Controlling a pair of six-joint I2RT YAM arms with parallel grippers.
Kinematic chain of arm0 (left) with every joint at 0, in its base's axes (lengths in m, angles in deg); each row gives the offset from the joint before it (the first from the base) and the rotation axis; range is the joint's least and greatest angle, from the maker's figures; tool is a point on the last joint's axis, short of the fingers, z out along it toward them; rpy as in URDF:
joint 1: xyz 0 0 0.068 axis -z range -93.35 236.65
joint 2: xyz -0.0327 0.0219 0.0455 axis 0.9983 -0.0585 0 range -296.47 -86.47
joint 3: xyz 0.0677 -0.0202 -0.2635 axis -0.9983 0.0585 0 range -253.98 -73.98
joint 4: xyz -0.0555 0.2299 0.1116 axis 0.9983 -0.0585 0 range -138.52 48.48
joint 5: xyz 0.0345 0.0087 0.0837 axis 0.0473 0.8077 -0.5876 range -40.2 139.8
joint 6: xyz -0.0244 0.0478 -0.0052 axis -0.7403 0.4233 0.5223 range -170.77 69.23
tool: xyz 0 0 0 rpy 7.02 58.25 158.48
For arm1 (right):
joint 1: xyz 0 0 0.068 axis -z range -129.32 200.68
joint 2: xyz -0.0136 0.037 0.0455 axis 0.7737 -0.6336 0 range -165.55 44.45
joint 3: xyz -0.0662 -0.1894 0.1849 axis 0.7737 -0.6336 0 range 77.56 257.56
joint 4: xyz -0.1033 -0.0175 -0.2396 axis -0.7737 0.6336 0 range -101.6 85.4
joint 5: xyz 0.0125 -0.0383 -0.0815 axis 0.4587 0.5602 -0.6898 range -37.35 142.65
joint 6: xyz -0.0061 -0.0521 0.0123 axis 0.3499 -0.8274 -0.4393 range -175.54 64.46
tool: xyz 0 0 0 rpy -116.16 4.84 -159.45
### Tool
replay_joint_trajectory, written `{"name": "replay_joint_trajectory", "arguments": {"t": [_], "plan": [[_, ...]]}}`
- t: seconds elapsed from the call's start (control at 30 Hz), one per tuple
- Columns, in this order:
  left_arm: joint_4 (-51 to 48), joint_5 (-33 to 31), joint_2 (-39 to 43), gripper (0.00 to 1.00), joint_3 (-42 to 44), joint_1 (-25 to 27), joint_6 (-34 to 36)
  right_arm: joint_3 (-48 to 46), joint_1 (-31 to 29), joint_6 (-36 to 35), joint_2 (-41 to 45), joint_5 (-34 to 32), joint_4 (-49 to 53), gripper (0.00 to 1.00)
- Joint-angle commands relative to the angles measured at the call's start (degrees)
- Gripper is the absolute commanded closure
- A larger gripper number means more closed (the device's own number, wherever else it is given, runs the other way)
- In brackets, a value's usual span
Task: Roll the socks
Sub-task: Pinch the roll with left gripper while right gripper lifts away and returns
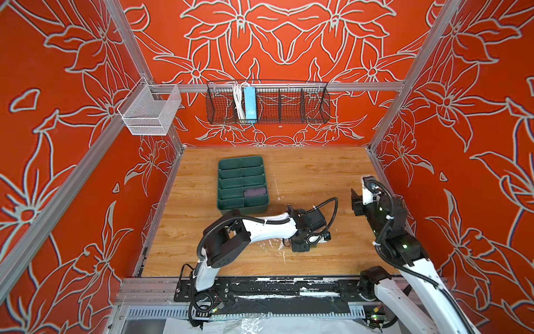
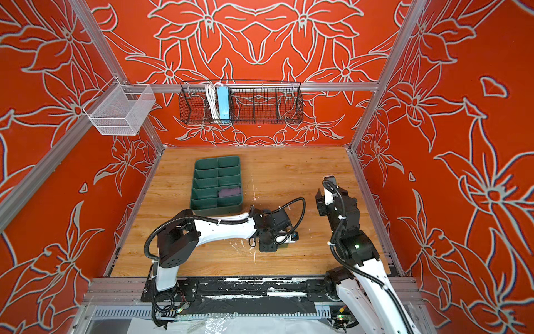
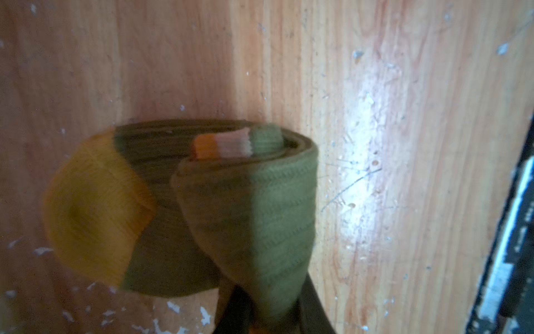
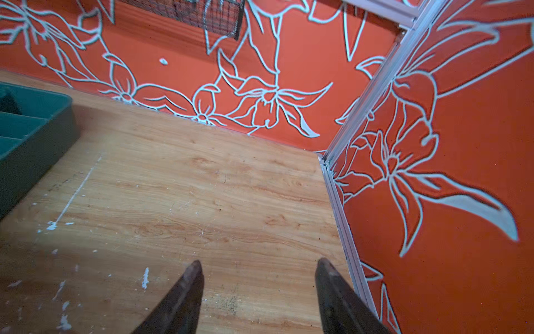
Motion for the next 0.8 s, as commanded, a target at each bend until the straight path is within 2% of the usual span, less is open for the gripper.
{"name": "replay_joint_trajectory", "arguments": {"t": [0.0,0.1,0.17,0.23,0.33,0.43,0.63,0.77], "plan": [[-11.67,13.99,-8.24,1.00,-1.33,-2.71,-3.37,0.53,-0.28,-7.66,2.96,11.22,9.12,0.38],[-17.31,20.07,-12.90,1.00,-7.16,-5.37,-4.61,2.71,-0.55,-17.83,4.73,29.17,19.65,0.39],[-19.99,23.89,-15.86,1.00,-10.30,-7.06,-5.49,3.27,-0.93,-28.26,5.41,41.83,29.04,0.39],[-21.13,25.58,-17.91,1.00,-12.37,-8.22,-6.57,1.84,-1.36,-33.99,5.68,46.33,34.00,0.39],[-21.18,27.33,-19.48,1.00,-13.47,-9.17,-7.69,-0.34,-3.13,-38.59,4.86,46.00,38.41,0.41],[-19.48,28.19,-19.43,1.00,-12.67,-9.29,-8.74,-2.42,-6.47,-38.94,3.53,42.73,38.18,0.42],[-18.53,28.23,-19.32,1.00,-11.55,-9.36,-9.38,-6.27,-18.63,-36.85,-2.74,34.05,28.97,0.42],[-18.33,28.35,-19.32,1.00,-11.10,-9.36,-9.47,-7.69,-23.06,-36.89,-10.61,30.93,21.27,0.42]]}}
